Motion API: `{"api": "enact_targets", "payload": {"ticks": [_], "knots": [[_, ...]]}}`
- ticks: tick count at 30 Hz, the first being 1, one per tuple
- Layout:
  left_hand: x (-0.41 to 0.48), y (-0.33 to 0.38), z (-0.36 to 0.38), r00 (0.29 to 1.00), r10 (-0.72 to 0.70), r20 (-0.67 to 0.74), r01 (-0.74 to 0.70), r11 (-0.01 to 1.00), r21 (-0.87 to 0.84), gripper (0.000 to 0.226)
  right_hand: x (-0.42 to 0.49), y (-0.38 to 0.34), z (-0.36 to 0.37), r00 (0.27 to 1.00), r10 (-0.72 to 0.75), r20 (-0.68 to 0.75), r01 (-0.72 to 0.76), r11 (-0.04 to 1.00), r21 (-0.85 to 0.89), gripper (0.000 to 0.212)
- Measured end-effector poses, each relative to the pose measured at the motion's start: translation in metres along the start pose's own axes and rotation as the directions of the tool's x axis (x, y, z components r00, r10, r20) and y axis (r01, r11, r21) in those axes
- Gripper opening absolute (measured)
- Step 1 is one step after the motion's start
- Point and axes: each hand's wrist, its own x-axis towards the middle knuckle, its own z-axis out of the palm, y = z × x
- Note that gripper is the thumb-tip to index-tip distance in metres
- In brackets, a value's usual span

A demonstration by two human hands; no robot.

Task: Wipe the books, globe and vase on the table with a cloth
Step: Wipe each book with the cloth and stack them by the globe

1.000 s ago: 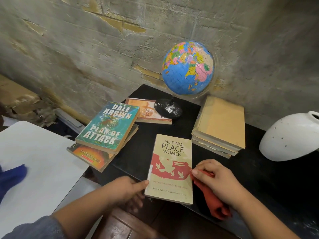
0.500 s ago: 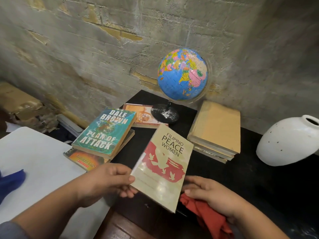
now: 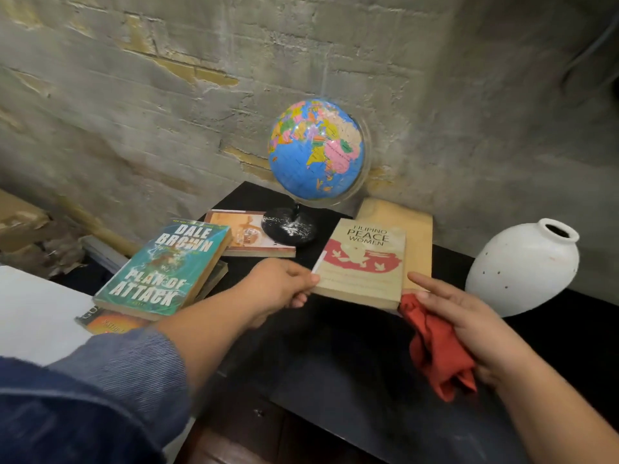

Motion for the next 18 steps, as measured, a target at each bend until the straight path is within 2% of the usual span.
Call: {"api": "enact_targets", "payload": {"ticks": [1,3,7,9,14,18], "knots": [[0.01,0.004,0.008,0.999,0.016,-0.038,-0.017,1.0,-0.025,0.022,0.004,-0.006,-0.003,0.999,-0.003,-0.041,0.003,1.0,-0.012,0.044],[0.025,0.015,0.023,0.996,0.058,-0.07,-0.062,0.997,-0.051,0.027,0.016,-0.013,-0.011,0.993,-0.004,-0.119,-0.001,0.999,-0.042,0.033],[0.044,0.024,0.039,0.994,0.104,-0.04,-0.096,0.981,0.168,0.034,0.036,-0.017,-0.019,0.984,0.023,-0.174,-0.035,0.997,-0.064,0.03],[0.049,0.023,0.042,0.995,0.102,-0.017,-0.094,0.963,0.254,0.035,0.04,-0.013,-0.019,0.984,0.037,-0.174,-0.053,0.994,-0.09,0.031],[0.059,0.016,0.043,0.991,0.107,0.076,-0.126,0.934,0.334,0.044,0.039,-0.001,-0.022,0.991,0.027,-0.133,-0.049,0.985,-0.168,0.039],[0.062,0.012,0.047,0.992,0.12,0.041,-0.127,0.926,0.357,0.045,0.035,0.0,-0.022,0.993,-0.005,-0.118,-0.028,0.959,-0.281,0.052]]}}
